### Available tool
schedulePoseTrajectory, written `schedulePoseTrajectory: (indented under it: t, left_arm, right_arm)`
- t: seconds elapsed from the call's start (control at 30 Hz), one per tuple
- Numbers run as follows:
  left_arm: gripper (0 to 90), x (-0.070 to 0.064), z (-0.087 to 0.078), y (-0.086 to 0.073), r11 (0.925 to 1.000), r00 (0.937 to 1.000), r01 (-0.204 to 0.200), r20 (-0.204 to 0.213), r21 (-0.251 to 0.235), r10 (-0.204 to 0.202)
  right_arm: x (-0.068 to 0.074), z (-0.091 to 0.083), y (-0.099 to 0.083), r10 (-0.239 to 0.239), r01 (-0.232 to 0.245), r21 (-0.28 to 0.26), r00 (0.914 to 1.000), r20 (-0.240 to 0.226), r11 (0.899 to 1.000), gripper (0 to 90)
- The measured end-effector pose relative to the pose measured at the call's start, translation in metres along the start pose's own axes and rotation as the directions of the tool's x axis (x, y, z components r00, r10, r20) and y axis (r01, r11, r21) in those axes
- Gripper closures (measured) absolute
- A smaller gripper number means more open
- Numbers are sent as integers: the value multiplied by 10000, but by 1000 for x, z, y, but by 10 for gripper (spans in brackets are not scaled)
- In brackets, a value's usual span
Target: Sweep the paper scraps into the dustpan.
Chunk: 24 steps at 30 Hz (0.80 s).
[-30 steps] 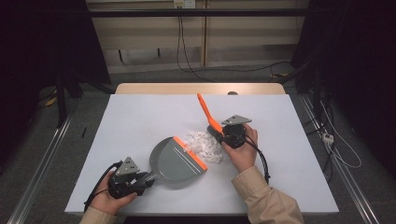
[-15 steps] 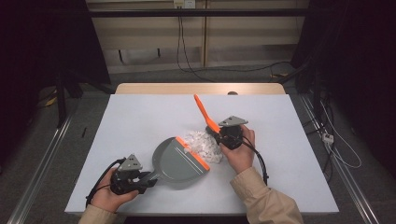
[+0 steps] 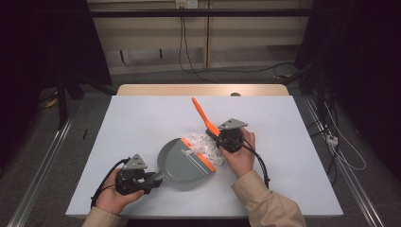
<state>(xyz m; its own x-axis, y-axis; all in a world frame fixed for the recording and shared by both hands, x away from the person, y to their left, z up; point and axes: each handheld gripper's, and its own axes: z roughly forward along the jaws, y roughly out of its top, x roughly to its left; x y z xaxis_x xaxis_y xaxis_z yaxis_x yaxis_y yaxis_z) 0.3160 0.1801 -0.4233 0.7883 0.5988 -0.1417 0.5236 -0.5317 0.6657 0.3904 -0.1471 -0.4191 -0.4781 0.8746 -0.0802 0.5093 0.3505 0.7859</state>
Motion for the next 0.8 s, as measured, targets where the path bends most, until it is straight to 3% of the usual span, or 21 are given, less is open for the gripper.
schedulePoseTrajectory:
  t: [0.63, 0.8]
  left_arm:
    - [622, -1, 9, 6, 9998, 9998, 191, 106, -52, -191]
    - [622, -2, 11, 6, 9997, 9997, 222, 137, -55, -221]
  right_arm:
    - [14, 2, 3, -367, 364, -104, 9988, -321, 9993, 711]
    - [21, 2, 4, -479, 469, -176, 9970, -613, 9987, 711]
